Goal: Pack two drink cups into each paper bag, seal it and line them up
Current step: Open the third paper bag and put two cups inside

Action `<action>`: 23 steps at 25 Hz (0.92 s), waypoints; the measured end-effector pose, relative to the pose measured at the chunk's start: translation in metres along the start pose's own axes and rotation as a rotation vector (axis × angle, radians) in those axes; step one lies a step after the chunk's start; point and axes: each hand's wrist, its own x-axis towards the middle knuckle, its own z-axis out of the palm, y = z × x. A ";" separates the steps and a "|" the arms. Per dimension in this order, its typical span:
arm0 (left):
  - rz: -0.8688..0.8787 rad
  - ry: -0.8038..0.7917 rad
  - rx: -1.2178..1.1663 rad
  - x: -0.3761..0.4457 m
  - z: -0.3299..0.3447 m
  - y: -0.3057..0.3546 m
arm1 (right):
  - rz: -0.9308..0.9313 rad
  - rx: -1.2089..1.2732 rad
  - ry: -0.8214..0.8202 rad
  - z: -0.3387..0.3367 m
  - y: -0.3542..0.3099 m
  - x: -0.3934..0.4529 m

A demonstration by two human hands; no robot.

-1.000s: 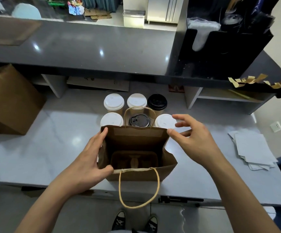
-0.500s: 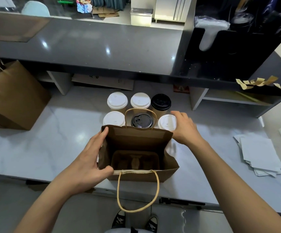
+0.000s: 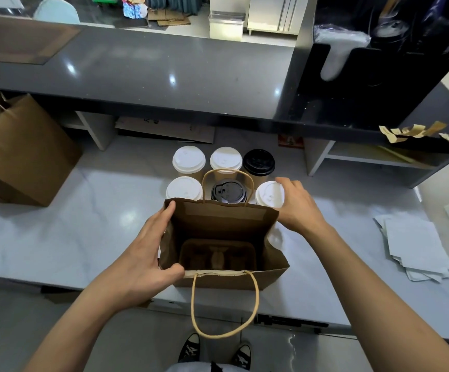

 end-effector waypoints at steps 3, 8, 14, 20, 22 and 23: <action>0.008 0.005 0.008 0.001 0.000 -0.001 | -0.001 0.058 0.063 -0.012 0.000 -0.011; 0.029 0.025 -0.009 0.004 0.001 -0.002 | -0.025 0.149 0.194 -0.054 -0.008 -0.043; 0.052 0.024 -0.011 0.007 0.001 0.001 | -0.118 0.236 0.350 -0.109 -0.029 -0.091; 0.046 0.014 0.007 0.008 0.001 0.002 | -0.208 0.445 0.363 -0.147 -0.051 -0.135; 0.048 0.011 0.007 0.009 0.001 0.001 | -0.248 0.460 0.311 -0.151 -0.058 -0.145; 0.048 0.009 0.011 0.009 0.001 0.001 | -0.267 0.461 0.276 -0.151 -0.061 -0.149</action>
